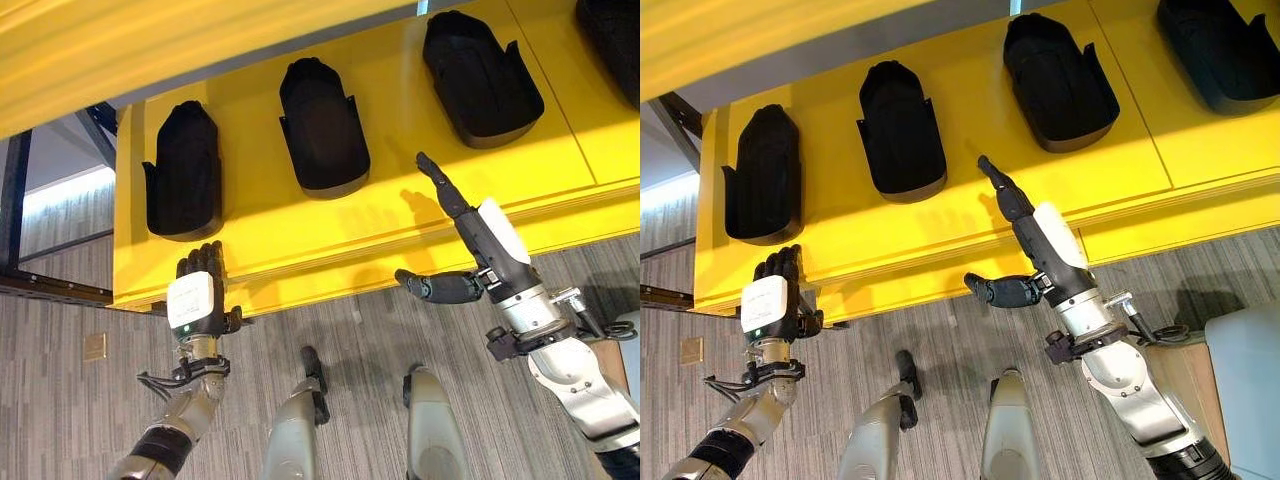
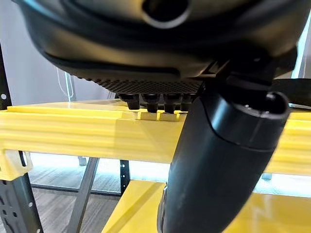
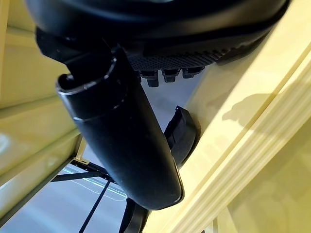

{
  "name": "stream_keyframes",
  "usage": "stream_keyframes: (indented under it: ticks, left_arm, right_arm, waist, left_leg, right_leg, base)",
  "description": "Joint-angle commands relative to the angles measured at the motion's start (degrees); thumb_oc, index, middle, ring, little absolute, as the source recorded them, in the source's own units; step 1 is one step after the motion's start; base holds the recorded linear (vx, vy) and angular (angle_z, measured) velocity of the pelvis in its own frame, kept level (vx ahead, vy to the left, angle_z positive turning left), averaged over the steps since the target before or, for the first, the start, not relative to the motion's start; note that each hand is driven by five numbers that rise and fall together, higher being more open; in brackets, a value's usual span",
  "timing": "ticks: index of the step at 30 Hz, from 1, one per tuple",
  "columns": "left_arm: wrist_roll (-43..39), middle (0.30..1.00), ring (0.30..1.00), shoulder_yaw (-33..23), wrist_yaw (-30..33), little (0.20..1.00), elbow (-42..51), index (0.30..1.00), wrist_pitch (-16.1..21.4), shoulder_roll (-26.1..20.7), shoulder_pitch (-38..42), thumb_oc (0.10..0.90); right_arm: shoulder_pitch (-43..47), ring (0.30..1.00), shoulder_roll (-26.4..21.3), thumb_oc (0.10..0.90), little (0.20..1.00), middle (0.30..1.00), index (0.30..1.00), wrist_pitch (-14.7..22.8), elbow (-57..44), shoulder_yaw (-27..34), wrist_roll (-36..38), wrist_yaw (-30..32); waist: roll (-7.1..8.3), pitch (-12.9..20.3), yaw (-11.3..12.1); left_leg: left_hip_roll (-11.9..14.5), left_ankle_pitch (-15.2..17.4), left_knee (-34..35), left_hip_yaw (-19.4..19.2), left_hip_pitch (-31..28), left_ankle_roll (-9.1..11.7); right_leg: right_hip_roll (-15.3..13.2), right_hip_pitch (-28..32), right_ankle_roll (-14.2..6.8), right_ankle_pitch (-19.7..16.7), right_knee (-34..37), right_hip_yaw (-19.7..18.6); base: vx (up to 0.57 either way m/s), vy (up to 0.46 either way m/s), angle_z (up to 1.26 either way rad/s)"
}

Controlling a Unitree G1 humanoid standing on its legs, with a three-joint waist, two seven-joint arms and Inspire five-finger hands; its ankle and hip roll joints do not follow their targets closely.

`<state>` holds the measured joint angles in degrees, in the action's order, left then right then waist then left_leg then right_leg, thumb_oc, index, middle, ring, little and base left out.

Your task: Move parts from the plastic box to the shelf.

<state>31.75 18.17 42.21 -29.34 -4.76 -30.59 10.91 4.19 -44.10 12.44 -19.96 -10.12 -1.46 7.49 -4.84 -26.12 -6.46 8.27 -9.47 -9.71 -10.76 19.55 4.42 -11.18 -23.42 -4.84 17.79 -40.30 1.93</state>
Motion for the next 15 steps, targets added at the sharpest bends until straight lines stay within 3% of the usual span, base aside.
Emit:
stream_keyframes:
  ticks: [1, 15]
  left_arm:
    - [-1.2, 1.000, 1.000, -2.6, 5.3, 1.000, -1.9, 1.000, -1.6, -3.6, 3.5, 0.900]
    - [-3.3, 1.000, 1.000, -4.1, 6.8, 1.000, -5.5, 1.000, -2.5, -2.6, 5.2, 0.900]
  right_arm:
    - [7.4, 1.000, 3.0, 0.900, 1.000, 1.000, 1.000, 4.3, -4.9, 1.4, 2.3, 1.0]
    - [7.9, 1.000, 3.4, 0.900, 1.000, 1.000, 1.000, 3.4, -5.3, 0.8, 2.2, 0.4]
  waist:
    - [2.12, 1.8, -0.8]
    - [2.30, 1.7, -1.3]
  left_leg:
    - [-0.6, 9.2, -6.3, 0.3, -1.1, -0.2]
    - [-0.6, 9.6, -6.8, 0.0, -1.3, -0.1]
  right_leg:
    - [1.7, 1.2, 1.9, -1.7, 2.4, 4.5]
    - [1.5, 1.3, 2.0, -1.2, 1.8, 4.1]
  base:
    - [0.00, 0.000, 0.00]
    - [0.00, 0.000, 0.00]
